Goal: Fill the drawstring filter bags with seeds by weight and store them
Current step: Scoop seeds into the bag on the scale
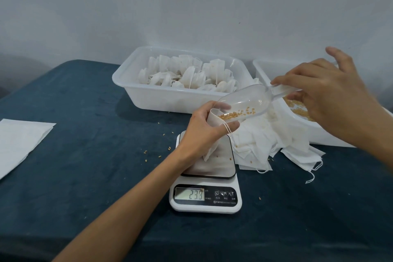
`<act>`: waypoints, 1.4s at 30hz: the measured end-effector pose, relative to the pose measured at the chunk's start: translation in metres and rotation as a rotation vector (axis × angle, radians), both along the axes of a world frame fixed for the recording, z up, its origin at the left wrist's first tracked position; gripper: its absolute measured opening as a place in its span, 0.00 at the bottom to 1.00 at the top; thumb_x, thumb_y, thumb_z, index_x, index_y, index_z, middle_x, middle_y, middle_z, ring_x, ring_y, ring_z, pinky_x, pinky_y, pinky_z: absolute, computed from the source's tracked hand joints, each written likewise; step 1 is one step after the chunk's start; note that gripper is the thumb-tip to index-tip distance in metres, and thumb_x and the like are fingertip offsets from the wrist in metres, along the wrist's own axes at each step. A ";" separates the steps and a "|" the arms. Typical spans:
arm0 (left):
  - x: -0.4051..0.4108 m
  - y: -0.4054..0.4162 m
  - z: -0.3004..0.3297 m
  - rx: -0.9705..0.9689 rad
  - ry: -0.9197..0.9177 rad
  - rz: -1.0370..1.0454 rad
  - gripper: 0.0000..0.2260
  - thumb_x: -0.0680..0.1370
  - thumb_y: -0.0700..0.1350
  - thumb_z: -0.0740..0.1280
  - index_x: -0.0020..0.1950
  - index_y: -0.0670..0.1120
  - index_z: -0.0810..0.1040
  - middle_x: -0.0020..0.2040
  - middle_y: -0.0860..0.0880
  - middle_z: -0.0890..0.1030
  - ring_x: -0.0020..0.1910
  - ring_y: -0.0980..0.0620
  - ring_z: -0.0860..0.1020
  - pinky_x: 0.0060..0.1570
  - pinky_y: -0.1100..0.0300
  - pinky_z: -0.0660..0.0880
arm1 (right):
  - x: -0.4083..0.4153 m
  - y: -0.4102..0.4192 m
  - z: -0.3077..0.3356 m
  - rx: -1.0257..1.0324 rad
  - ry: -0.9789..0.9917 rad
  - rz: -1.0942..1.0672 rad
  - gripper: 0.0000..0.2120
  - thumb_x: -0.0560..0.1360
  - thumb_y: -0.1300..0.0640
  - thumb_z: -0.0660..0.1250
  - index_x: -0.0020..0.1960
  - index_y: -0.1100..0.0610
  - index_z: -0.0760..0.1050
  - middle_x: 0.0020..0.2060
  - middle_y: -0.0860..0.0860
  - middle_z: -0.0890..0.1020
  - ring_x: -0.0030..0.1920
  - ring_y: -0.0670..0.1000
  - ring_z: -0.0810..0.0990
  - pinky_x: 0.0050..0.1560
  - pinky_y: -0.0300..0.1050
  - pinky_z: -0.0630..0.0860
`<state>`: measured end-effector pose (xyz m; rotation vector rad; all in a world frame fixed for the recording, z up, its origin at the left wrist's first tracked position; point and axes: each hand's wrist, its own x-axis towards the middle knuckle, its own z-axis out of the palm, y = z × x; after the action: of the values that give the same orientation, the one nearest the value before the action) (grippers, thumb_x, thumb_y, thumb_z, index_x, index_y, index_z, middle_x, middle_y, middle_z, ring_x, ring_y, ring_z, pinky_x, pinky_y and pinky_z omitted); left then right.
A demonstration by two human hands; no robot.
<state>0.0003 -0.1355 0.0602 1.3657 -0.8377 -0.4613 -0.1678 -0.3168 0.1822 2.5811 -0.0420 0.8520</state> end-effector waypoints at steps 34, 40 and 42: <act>0.000 0.001 0.002 -0.003 0.041 0.012 0.15 0.74 0.43 0.79 0.59 0.49 0.82 0.49 0.51 0.84 0.41 0.58 0.80 0.47 0.63 0.74 | 0.001 -0.005 -0.001 -0.093 -0.077 0.026 0.15 0.75 0.67 0.71 0.60 0.55 0.81 0.49 0.53 0.83 0.50 0.61 0.80 0.74 0.68 0.57; 0.001 0.000 0.001 -0.001 0.045 0.015 0.17 0.72 0.48 0.79 0.59 0.52 0.83 0.56 0.50 0.84 0.53 0.47 0.83 0.56 0.55 0.78 | 0.001 -0.003 -0.001 -0.102 -0.066 0.005 0.14 0.77 0.61 0.64 0.60 0.55 0.81 0.50 0.53 0.83 0.51 0.61 0.80 0.74 0.67 0.57; 0.001 0.000 0.001 0.006 0.039 0.023 0.17 0.71 0.50 0.79 0.58 0.52 0.83 0.56 0.51 0.84 0.54 0.46 0.84 0.57 0.54 0.78 | 0.001 -0.003 -0.001 -0.104 -0.077 0.010 0.13 0.78 0.63 0.66 0.60 0.55 0.81 0.50 0.53 0.83 0.51 0.61 0.80 0.74 0.67 0.57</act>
<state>0.0009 -0.1355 0.0611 1.3660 -0.7887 -0.4713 -0.1671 -0.3199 0.1811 2.4533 -0.0074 0.9325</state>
